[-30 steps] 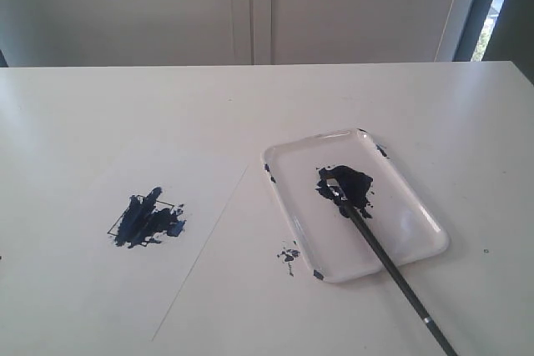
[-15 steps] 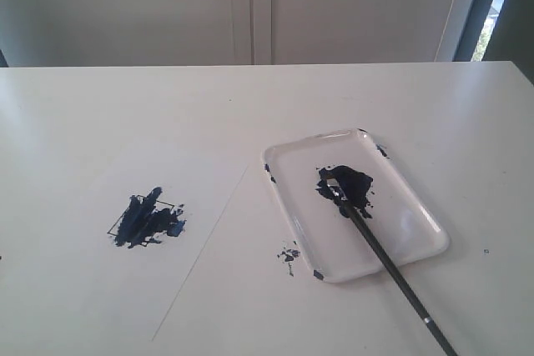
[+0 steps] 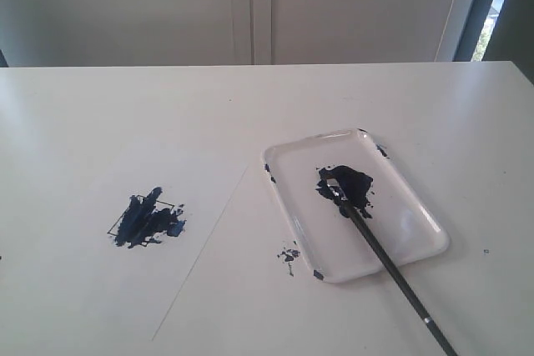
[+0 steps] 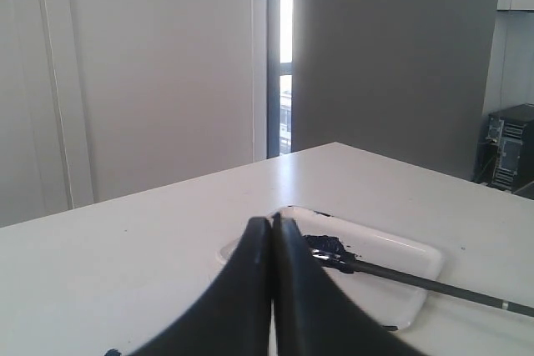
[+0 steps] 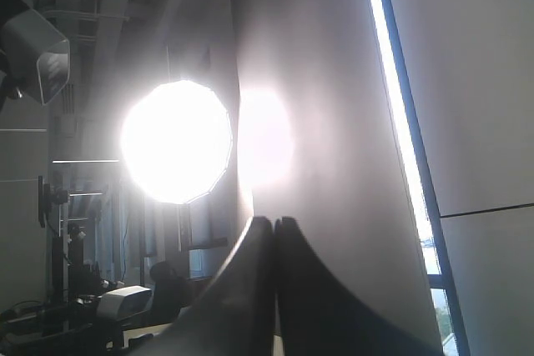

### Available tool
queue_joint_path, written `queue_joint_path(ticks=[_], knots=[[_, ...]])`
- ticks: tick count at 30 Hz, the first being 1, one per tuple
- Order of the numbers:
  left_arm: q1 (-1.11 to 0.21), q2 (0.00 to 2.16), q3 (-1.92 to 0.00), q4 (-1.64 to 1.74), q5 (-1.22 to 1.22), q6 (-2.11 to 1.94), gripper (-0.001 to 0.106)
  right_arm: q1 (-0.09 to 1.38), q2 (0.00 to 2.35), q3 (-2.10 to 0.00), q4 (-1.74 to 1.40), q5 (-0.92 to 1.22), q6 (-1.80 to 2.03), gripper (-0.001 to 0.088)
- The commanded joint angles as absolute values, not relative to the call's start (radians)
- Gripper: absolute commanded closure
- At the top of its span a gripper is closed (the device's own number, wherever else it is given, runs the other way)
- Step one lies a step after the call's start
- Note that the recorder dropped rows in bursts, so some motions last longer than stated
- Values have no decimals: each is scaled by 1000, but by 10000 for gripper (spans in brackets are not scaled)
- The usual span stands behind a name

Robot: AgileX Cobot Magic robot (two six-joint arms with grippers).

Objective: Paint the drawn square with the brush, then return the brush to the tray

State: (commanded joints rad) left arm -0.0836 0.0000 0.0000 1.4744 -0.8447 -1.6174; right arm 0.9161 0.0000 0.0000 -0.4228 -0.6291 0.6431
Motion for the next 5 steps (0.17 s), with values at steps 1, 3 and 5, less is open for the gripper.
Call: queue_joint_path(ticks=[1, 3, 5], knots=[[-84, 0, 0, 1474, -845, -1617, 1048, 916, 0, 0, -423, -629, 643, 868], [-84, 0, 0, 1474, -845, -1617, 1048, 916, 0, 0, -423, -629, 643, 868], [-84, 0, 0, 1474, -845, -1617, 1048, 916, 0, 0, -423, -629, 643, 868]])
